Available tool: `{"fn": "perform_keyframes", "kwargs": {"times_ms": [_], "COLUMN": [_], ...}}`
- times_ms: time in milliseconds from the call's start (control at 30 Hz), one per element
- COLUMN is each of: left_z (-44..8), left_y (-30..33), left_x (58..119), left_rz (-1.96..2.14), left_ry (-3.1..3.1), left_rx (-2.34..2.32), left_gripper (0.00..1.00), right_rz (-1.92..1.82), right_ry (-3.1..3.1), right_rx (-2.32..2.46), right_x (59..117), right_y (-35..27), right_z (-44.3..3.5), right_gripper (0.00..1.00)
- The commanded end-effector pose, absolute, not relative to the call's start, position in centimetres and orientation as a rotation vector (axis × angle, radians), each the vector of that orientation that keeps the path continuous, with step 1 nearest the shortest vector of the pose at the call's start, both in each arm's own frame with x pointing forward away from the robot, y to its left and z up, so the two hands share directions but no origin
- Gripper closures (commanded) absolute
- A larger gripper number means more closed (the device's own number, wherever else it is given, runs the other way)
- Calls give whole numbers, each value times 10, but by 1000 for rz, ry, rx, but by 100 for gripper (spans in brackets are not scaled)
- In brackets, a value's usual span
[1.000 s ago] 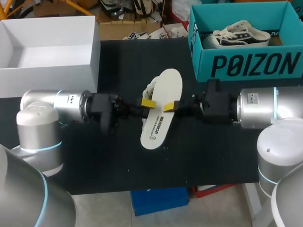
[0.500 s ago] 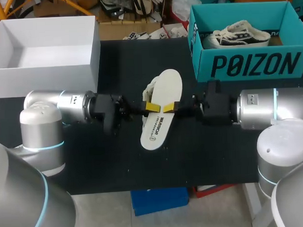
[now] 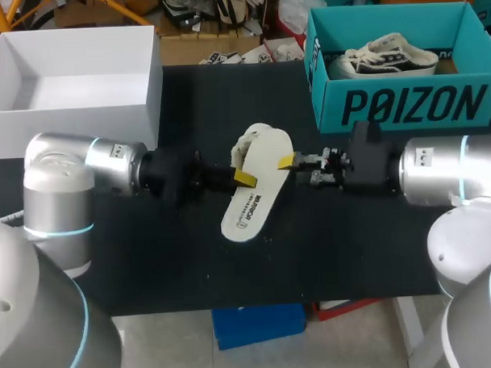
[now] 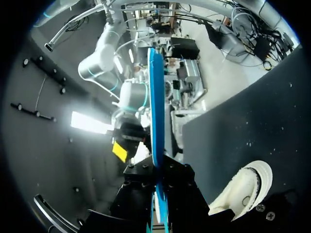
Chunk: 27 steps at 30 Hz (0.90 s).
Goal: Take the shoe out of the shoebox, open the shoe tongue, remove and reinsert the insole, then place the shoe into the shoebox
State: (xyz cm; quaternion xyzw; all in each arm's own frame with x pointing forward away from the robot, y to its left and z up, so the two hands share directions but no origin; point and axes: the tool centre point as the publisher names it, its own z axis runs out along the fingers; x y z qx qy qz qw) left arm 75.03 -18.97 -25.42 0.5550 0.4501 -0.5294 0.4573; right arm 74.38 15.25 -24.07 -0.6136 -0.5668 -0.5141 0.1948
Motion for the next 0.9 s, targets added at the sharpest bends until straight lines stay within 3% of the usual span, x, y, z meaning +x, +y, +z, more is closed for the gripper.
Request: {"fn": "perform_keyframes", "kwargs": {"times_ms": [33,900], "left_z": [-242,-280], "left_y": [-168,-144], "left_x": [735,709], "left_rz": [-1261,-1322], "left_ry": [1327,1713], "left_rx": [1391,1678], "left_gripper": [100,100], "right_rz": [-1337,-1254], "right_ry": [-1678,-1797], "right_rx": [-1890,-2025], "right_x": [731,732], "right_y": [116,91], "right_z": [-223,-230], "right_gripper": [0,0]}}
